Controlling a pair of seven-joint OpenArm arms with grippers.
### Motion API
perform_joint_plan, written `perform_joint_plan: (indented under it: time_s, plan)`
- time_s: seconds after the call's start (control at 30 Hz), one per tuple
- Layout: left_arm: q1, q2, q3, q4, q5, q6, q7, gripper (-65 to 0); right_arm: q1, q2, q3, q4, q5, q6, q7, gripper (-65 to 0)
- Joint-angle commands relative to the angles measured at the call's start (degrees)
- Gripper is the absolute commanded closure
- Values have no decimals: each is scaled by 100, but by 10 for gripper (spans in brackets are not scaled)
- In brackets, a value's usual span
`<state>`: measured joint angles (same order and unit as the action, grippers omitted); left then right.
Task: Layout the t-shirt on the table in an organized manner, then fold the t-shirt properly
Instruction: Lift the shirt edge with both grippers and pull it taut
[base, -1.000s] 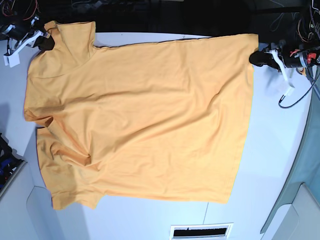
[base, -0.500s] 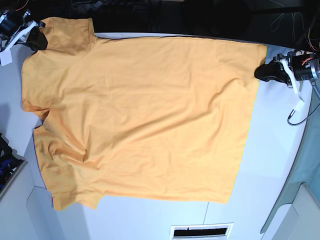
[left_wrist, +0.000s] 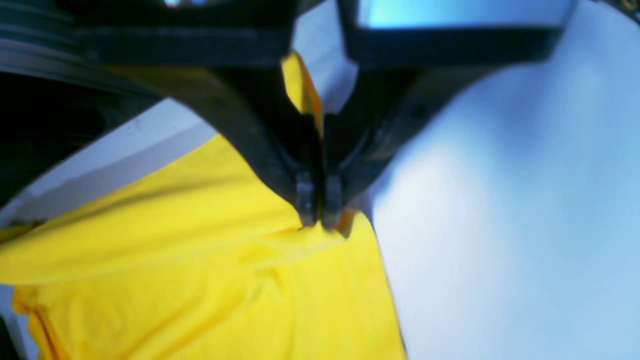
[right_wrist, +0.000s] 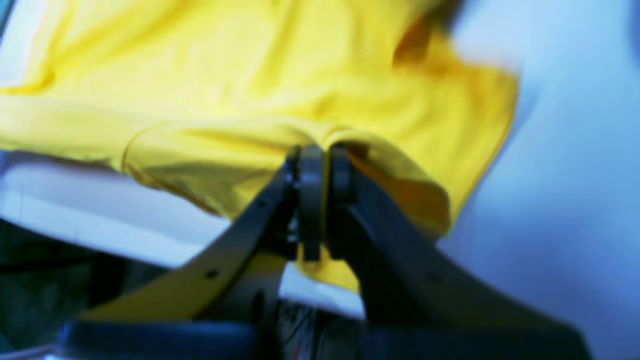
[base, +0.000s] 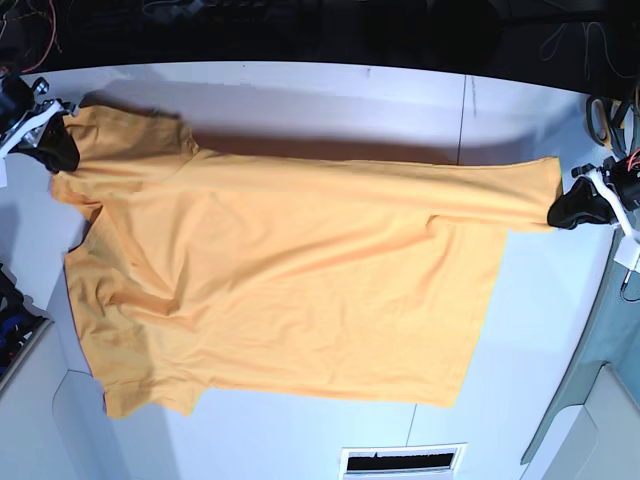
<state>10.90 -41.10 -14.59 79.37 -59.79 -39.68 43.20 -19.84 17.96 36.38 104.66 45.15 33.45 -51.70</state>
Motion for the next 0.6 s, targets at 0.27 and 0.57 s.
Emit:
perform_joint_plan:
  time_s: [0.27,0.57]
  plan:
    - [-358,-20,39,59,822,-32,-632,0,831,142,61,-704,-37,-2,162,0]
    - [-345,-494,17,573,-153,-32,435,0,258,133,382,-131,278,-17,-234,0]
